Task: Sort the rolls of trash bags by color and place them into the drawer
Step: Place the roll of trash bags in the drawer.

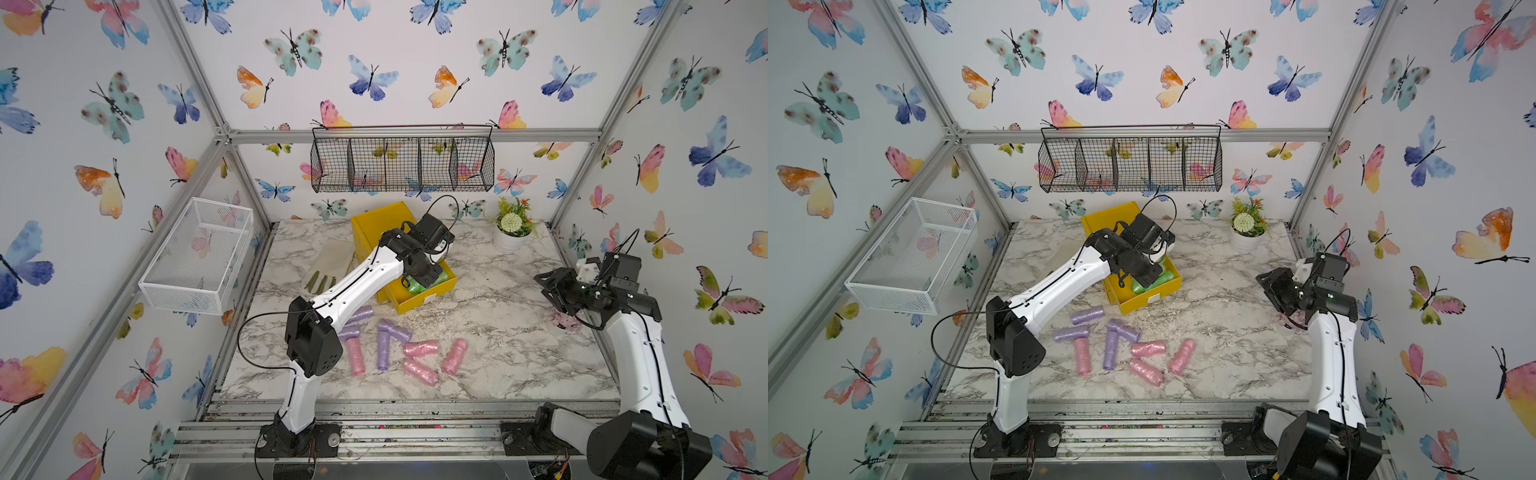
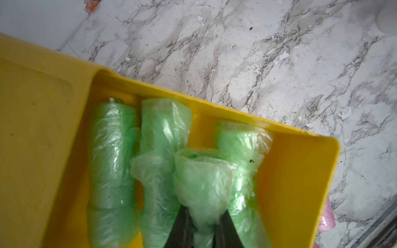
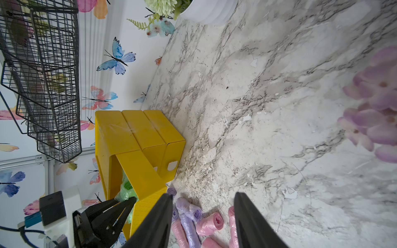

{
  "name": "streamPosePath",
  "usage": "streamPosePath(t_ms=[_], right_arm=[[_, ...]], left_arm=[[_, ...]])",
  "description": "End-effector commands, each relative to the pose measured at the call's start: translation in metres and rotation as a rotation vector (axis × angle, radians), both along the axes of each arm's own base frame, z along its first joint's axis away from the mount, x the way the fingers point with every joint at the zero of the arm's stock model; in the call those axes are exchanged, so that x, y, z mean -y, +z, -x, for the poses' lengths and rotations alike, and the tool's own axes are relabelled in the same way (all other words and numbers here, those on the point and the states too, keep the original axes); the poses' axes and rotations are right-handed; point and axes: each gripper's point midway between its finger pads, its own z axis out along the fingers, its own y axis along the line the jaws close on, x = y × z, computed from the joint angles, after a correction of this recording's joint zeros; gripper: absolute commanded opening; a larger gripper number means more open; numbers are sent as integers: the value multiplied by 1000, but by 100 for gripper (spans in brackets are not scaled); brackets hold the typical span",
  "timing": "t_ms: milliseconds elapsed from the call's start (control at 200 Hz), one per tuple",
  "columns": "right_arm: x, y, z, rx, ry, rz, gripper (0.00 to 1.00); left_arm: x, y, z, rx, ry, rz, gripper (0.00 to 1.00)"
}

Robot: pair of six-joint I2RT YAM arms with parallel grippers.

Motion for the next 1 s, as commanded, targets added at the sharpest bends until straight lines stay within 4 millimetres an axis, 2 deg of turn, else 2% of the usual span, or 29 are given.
streamPosePath(t_ms=[0, 315, 676, 696, 716, 996], right_arm=[[-1, 3, 1, 24, 15, 8, 51], [-1, 2, 0, 22, 16, 6, 51], [-1, 4, -1, 26, 14, 5, 52], [0, 4, 0, 25, 13, 5, 52], [-1, 4, -1, 27, 14, 5, 52], [-1, 3, -1, 25, 13, 2, 52]], left_arm=[[-14, -17, -4, -23, 20, -68, 0], [-24, -26, 0, -52, 18, -88, 2], [-29, -24, 4, -58, 20, -92, 6], [-30, -13, 6, -39, 19, -76, 7], [-30, -10, 6, -34, 19, -72, 7], [-29, -1, 8, -24, 16, -50, 18]])
